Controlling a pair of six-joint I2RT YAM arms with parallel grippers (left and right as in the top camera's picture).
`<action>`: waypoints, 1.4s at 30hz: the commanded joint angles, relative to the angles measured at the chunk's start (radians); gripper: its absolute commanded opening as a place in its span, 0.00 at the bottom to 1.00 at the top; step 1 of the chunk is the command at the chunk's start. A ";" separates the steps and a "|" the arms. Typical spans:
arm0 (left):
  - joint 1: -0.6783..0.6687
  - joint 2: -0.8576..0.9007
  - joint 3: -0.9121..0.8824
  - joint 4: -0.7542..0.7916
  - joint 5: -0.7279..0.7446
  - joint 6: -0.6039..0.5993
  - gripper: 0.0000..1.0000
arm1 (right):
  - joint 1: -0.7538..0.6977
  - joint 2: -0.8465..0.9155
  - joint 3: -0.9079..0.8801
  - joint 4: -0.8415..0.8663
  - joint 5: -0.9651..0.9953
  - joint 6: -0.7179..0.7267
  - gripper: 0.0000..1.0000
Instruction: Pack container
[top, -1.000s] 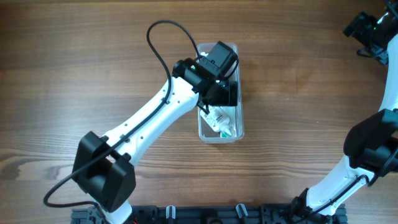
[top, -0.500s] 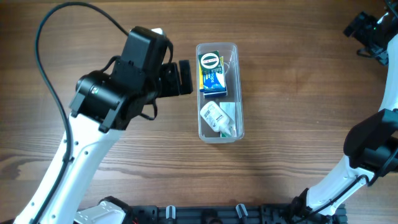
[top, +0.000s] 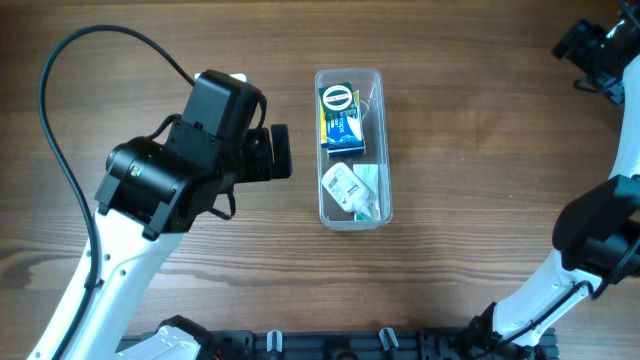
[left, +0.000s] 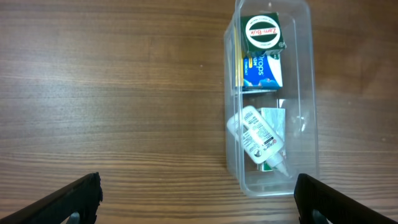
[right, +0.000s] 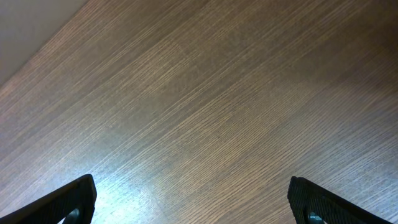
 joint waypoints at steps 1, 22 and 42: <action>-0.001 0.001 -0.008 -0.002 -0.016 0.012 1.00 | 0.002 0.013 0.002 0.003 0.010 0.012 1.00; 0.044 -0.294 -0.632 0.564 -0.016 0.185 1.00 | 0.002 0.013 0.002 0.003 0.010 0.012 1.00; 0.322 -1.198 -1.497 1.263 0.336 0.420 1.00 | 0.002 0.013 0.002 0.003 0.010 0.012 1.00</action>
